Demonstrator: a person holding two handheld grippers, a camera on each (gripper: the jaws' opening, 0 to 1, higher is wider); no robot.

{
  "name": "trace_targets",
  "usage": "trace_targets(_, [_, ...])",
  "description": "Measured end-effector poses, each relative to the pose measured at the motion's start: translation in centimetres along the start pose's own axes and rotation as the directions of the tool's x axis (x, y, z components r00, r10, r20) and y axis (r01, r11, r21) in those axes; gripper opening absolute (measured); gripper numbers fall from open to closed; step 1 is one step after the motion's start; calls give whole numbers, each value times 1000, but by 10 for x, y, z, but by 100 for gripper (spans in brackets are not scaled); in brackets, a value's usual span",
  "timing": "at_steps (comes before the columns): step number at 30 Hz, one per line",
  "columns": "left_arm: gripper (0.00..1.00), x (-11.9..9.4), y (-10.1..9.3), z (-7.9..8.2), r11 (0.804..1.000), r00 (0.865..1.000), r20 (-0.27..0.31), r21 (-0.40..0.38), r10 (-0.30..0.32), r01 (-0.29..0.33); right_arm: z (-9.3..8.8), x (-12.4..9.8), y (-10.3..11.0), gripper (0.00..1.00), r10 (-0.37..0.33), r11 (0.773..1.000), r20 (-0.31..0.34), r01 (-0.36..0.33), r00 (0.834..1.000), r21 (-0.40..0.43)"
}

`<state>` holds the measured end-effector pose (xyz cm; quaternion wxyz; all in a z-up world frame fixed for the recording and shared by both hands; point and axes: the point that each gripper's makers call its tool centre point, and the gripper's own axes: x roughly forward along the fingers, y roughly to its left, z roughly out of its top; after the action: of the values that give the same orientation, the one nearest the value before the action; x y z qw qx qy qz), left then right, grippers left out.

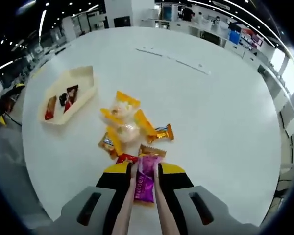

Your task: Place the target food into the container with the food tongs after gripping and lifting it, then release it inside without dropping or visibly crushing the food.

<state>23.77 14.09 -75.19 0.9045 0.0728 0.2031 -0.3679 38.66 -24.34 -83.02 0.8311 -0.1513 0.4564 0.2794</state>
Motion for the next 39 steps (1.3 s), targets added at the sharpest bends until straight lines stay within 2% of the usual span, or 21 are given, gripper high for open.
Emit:
trace_targets(5, [99, 0, 1, 0, 1000, 1000, 3, 2, 3, -3, 3, -5, 2, 21, -6, 999, -19, 5, 1000, -52])
trace_targets(10, [99, 0, -1, 1, 1000, 1000, 8, 0, 1, -1, 14, -16, -4, 21, -13, 997, -17, 12, 1000, -74])
trace_targets(29, [99, -1, 0, 3, 1000, 1000, 17, -3, 1, -1, 68, -58, -22, 21, -14, 987, 32, 19, 999, -157])
trace_targets(39, [99, -1, 0, 3, 1000, 1000, 21, -3, 1, -1, 80, -71, -28, 21, -26, 983, 35, 31, 999, -182])
